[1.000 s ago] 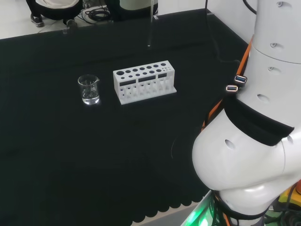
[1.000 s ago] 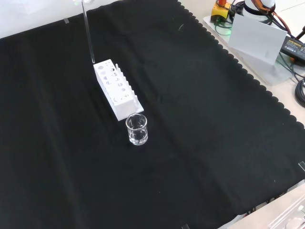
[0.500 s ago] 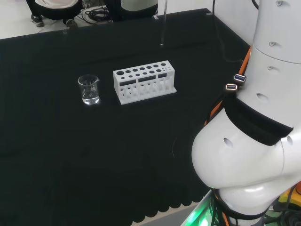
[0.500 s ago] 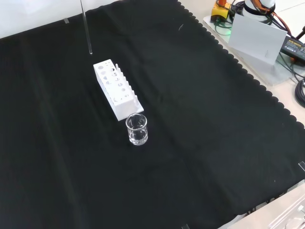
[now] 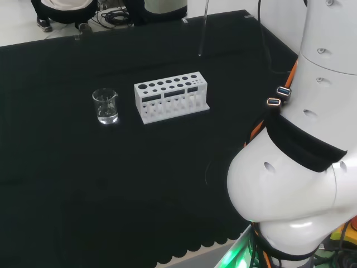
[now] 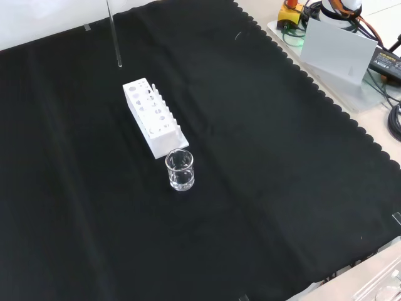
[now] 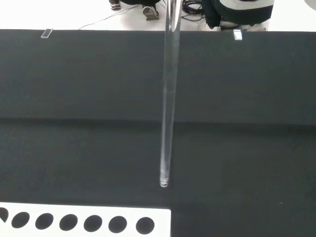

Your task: Put the glass rod back on the white test tube rack.

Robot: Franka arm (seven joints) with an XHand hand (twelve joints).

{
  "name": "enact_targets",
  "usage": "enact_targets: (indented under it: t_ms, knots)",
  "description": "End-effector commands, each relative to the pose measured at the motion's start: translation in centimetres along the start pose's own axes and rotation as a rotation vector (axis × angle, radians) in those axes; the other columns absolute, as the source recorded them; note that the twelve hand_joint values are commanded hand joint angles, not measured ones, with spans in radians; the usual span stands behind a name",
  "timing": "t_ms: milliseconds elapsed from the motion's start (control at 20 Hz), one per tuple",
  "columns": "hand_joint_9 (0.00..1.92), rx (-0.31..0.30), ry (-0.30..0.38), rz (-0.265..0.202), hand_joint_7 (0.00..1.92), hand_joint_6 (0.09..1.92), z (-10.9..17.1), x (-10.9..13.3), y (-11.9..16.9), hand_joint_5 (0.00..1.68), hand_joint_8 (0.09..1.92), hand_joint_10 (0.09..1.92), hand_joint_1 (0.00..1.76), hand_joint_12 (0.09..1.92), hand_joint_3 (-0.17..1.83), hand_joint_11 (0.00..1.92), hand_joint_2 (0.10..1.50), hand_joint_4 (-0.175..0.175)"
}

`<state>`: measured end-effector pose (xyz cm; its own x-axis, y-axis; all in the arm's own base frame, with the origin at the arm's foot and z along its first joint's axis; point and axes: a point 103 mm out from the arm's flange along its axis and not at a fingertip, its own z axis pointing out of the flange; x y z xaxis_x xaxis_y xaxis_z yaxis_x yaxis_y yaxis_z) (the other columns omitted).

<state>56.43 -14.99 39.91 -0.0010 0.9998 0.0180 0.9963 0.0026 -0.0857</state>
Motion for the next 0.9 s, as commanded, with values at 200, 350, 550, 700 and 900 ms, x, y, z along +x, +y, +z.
enact_targets:
  t_ms: [200, 350, 550, 700, 900]
  knots:
    - [1.86, 0.011, -0.012, -0.010, 1.72, 0.68, 0.6, 0.0, -0.9, 1.21, 0.52, 0.45, 1.20, 0.89, -0.17, 1.78, 1.10, -0.175]
    - [1.86, 0.013, -0.015, -0.019, 1.72, 0.68, 0.8, 0.9, -1.1, 1.21, 0.52, 0.45, 1.20, 0.89, -0.17, 1.78, 1.10, -0.175]
    - [1.86, 0.018, -0.012, -0.035, 1.73, 0.68, 1.2, 1.8, -0.5, 1.21, 0.52, 0.45, 1.20, 0.89, -0.17, 1.78, 1.10, -0.175]
    - [1.86, 0.026, -0.010, -0.047, 1.73, 0.68, 1.7, 2.3, 0.2, 1.21, 0.52, 0.45, 1.20, 0.89, -0.17, 1.78, 1.10, -0.175]
    - [1.86, 0.038, -0.001, -0.059, 1.73, 0.68, 2.6, 2.7, 1.2, 1.21, 0.52, 0.45, 1.20, 0.89, -0.17, 1.78, 1.10, -0.175]
